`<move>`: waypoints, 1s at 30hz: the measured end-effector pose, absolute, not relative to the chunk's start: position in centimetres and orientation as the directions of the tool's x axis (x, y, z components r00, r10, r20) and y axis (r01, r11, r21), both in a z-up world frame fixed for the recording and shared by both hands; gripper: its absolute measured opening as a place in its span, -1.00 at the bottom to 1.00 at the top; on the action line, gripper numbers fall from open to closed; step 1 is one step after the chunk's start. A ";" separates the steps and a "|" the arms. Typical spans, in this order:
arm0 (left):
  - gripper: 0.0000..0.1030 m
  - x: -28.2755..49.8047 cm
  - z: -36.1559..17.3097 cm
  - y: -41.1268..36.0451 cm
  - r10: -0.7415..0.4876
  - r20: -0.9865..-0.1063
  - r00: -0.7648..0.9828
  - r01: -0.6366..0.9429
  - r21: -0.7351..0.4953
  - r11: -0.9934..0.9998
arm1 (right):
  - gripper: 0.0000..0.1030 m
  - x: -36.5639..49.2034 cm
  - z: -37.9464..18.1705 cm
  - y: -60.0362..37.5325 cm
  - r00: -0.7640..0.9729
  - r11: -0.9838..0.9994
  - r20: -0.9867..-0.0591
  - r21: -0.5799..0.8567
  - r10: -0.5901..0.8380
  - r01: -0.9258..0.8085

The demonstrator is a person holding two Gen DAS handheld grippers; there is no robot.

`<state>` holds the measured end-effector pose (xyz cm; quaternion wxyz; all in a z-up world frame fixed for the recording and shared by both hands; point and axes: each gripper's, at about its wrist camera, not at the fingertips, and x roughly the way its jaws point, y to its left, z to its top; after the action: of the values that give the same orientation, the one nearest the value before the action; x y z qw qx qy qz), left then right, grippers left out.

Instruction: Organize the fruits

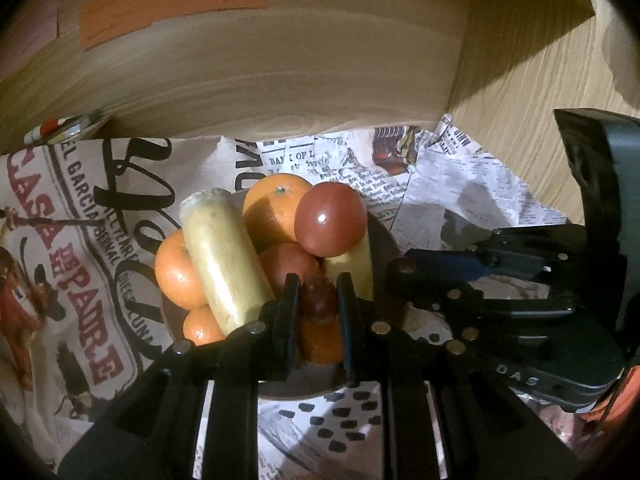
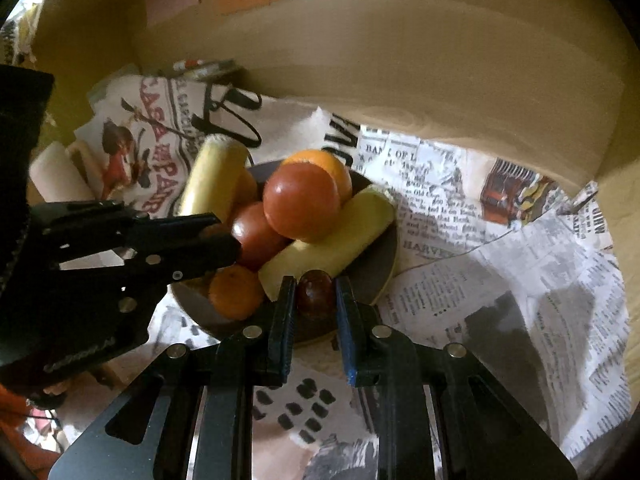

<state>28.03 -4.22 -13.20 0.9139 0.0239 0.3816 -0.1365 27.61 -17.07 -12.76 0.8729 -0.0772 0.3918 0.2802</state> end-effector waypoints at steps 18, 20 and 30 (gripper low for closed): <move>-0.61 26.5 -10.9 -2.6 -0.252 -0.671 0.697 0.238 -0.115 0.964 | -0.32 27.3 -12.4 -17.9 0.561 0.844 -0.712 0.084 0.423 -0.530; -0.61 25.5 -9.7 -2.1 -0.241 -0.643 0.727 0.222 -0.112 0.969 | -0.32 26.3 -10.9 -18.2 0.592 0.846 -0.680 0.080 0.433 -0.527; -0.61 16.9 -1.3 -0.3 -0.172 -0.420 0.891 0.163 -0.059 0.985 | -0.31 18.7 -2.1 -19.5 0.744 0.848 -0.454 0.048 0.490 -0.528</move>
<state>16.86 -0.27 -1.32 0.9724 -0.0110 0.2168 -0.0861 18.75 -19.46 -2.12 0.9330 -0.0419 0.2310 0.2728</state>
